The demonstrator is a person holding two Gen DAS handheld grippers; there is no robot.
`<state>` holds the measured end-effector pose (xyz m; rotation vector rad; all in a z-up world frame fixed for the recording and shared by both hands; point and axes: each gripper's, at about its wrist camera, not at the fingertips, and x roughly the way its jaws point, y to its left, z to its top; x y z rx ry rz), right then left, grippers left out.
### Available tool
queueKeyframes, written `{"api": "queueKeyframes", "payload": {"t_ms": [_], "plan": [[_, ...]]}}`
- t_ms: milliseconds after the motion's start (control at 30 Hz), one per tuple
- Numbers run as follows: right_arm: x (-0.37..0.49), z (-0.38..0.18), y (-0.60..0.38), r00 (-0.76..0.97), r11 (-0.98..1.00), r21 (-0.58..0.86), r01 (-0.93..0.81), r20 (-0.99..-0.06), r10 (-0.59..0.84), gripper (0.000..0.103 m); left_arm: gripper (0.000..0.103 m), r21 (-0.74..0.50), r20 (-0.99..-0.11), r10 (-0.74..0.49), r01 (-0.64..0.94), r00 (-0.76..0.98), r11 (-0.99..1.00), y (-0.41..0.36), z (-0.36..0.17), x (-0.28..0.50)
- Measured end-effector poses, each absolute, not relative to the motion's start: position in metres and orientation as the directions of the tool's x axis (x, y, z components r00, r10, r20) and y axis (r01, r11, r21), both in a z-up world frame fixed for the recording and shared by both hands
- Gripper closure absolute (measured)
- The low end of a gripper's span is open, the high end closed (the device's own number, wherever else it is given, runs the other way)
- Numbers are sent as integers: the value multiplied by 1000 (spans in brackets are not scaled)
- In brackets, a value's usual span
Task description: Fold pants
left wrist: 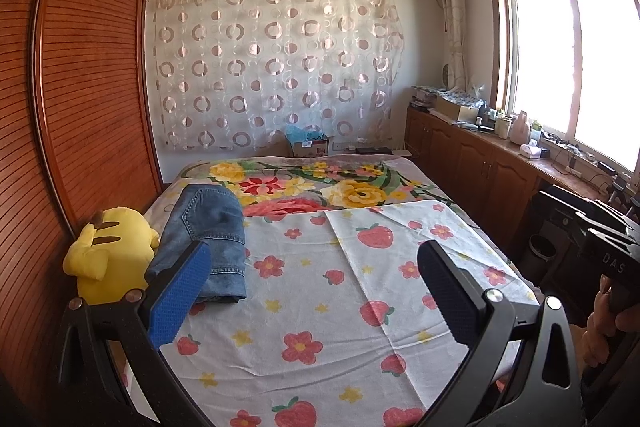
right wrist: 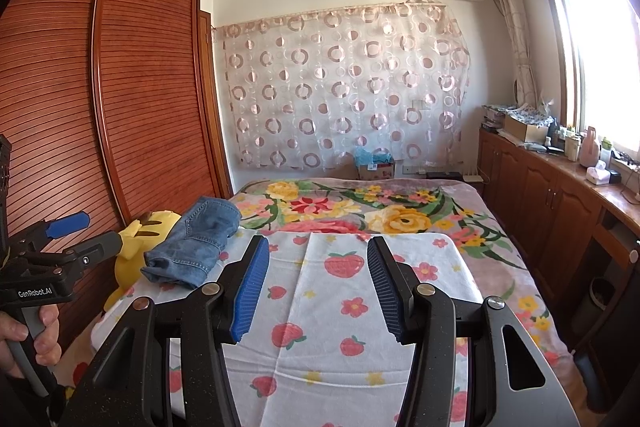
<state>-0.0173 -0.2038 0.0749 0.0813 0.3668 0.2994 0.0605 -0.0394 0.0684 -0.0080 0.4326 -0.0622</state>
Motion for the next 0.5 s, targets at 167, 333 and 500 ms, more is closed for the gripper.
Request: {"api": "queueKeyframes", "payload": {"t_ms": [167,333,500], "plan": [[-16,75,-207,890,952,133,-276,-337,305,50,0,-22,-418,-62,59,906,998,-39,68,60],[-16,75,-207,889,951,134,-278,-338,308,50,0,-22,-419,-63,59,906,998,-40,69,60],[-17,73,-207,888,950,136,-281,-339,311,50,0,-22,-419,-63,59,906,998,-40,69,61]]}}
